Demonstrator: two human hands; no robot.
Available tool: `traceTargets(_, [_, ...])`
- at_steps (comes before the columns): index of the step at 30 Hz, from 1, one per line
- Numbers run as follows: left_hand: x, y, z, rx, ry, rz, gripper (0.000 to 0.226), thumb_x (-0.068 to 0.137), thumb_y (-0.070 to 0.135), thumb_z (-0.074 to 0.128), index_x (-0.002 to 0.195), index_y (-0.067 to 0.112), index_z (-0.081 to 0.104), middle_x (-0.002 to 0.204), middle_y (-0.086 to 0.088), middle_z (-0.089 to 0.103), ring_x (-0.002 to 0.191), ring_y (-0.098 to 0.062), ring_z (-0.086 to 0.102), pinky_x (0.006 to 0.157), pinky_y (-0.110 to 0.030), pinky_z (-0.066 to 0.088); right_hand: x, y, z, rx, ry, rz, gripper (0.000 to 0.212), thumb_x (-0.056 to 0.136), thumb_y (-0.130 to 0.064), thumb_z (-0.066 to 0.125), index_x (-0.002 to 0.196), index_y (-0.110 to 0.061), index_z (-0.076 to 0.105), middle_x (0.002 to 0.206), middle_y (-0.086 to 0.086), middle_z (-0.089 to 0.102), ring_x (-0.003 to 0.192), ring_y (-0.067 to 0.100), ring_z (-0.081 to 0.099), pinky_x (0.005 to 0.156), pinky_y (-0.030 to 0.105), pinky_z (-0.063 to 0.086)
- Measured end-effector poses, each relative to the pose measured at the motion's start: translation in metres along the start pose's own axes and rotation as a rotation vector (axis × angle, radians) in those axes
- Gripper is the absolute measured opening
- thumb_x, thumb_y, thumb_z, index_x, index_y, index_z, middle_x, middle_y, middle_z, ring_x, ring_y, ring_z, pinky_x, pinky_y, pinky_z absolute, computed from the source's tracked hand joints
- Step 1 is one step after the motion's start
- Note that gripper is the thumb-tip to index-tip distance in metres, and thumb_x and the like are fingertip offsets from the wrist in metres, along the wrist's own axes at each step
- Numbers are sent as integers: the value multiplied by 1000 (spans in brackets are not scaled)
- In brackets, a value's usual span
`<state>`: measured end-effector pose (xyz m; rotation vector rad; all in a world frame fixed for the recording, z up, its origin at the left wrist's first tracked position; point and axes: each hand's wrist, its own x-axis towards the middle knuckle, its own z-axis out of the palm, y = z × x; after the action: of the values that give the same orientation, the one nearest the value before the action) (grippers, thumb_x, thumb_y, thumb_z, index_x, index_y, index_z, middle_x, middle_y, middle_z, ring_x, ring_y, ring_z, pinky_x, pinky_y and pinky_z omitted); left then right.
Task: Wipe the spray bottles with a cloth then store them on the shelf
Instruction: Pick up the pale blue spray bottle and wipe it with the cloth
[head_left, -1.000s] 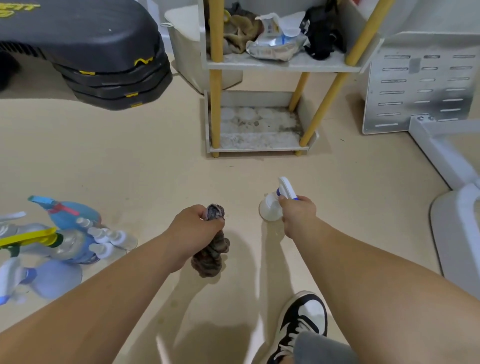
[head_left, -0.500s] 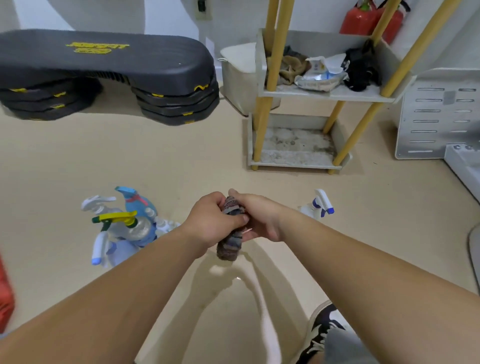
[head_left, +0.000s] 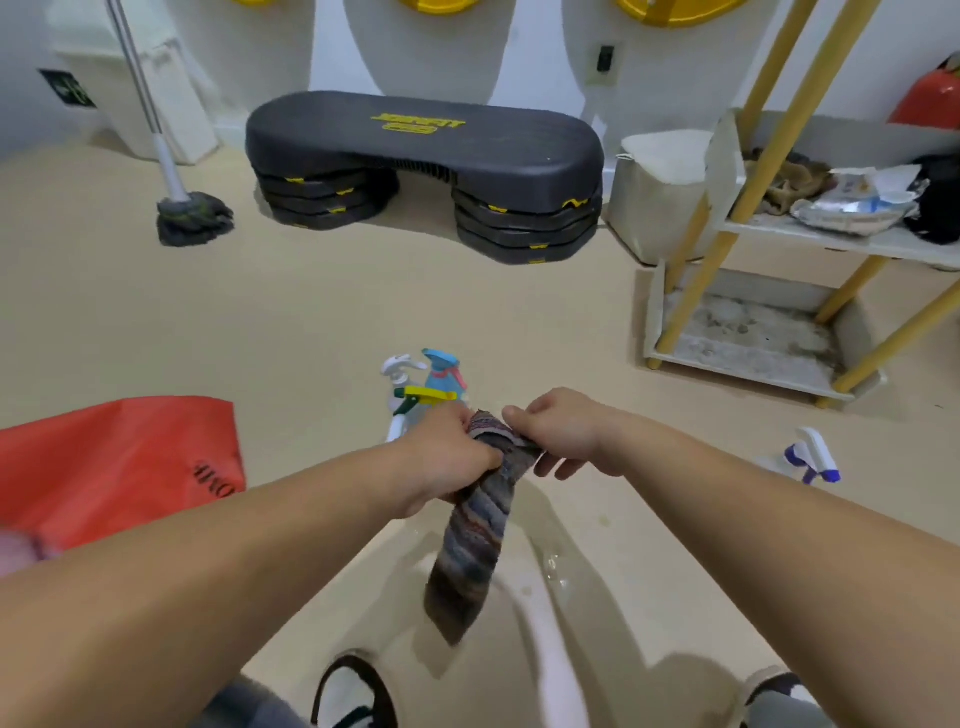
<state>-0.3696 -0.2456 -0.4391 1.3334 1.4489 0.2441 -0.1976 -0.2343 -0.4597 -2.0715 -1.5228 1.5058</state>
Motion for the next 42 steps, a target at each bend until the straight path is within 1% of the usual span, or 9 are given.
traceTargets(6, [17, -42, -34, 43, 13, -136, 18, 97, 5, 55, 108, 18, 60, 108, -12, 69, 86, -23, 70, 70, -37, 64, 26, 16, 43, 129, 65, 49, 40, 104, -39, 53, 108, -1, 66, 96, 16, 75, 70, 24, 67, 67, 34, 53])
traceTargets(12, [44, -78, -50, 145, 52, -388, 33, 84, 40, 75, 99, 12, 71, 93, -11, 74, 76, -28, 71, 63, -31, 57, 47, 2, 71, 176, 21, 53, 38, 103, -36, 53, 106, 0, 65, 89, 12, 71, 71, 25, 66, 68, 34, 52])
traceTargets(16, [62, -99, -54, 349, 144, -371, 50, 93, 58, 62, 105, 9, 60, 104, -8, 64, 96, -28, 62, 80, -31, 48, 62, -9, 82, 180, -12, 49, 39, 102, -40, 56, 111, -3, 66, 89, 10, 72, 71, 23, 67, 69, 33, 54])
traceTargets(22, [86, -99, -54, 485, 223, -316, 57, 99, 58, 55, 123, 7, 59, 84, -2, 53, 90, -27, 57, 73, -33, 43, 69, 0, 76, 218, 10, 111, 32, 103, -35, 55, 102, -4, 65, 86, 13, 72, 69, 25, 65, 67, 33, 54])
traceTargets(27, [98, -81, -43, 614, 172, -275, 51, 111, 38, 44, 156, 16, 37, 135, -19, 58, 122, -35, 59, 98, -41, 50, 69, 11, 64, 254, 4, 146, 39, 103, -36, 55, 110, 2, 65, 85, 14, 70, 69, 26, 63, 64, 32, 51])
traceTargets(34, [107, -79, -41, 687, 131, -335, 50, 111, 33, 44, 157, 13, 35, 127, -19, 58, 118, -35, 61, 98, -41, 52, 71, 17, 45, 213, -6, 152, 36, 104, -34, 54, 110, 0, 65, 88, 15, 72, 68, 25, 64, 68, 34, 52])
traceTargets(37, [100, -81, -42, 709, 143, -340, 49, 109, 40, 48, 145, 8, 47, 122, -16, 59, 106, -31, 58, 90, -37, 49, 67, 18, 40, 127, -46, 134, 36, 103, -36, 53, 110, -3, 64, 102, 18, 75, 72, 26, 66, 71, 35, 53])
traceTargets(39, [91, -82, -44, 708, 145, -309, 39, 105, 43, 53, 118, 7, 58, 111, -12, 58, 108, -31, 60, 86, -36, 48, 58, 19, 39, 74, -67, 119, 34, 104, -38, 52, 108, -6, 63, 101, 17, 75, 74, 25, 65, 71, 35, 52])
traceTargets(42, [73, -73, -43, 744, 133, -235, 38, 98, 42, 59, 76, 16, 44, 88, -5, 53, 83, -24, 56, 71, -33, 45, 43, 19, 41, 73, -63, 65, 33, 103, -38, 52, 100, -7, 63, 90, 11, 69, 72, 25, 61, 69, 33, 47])
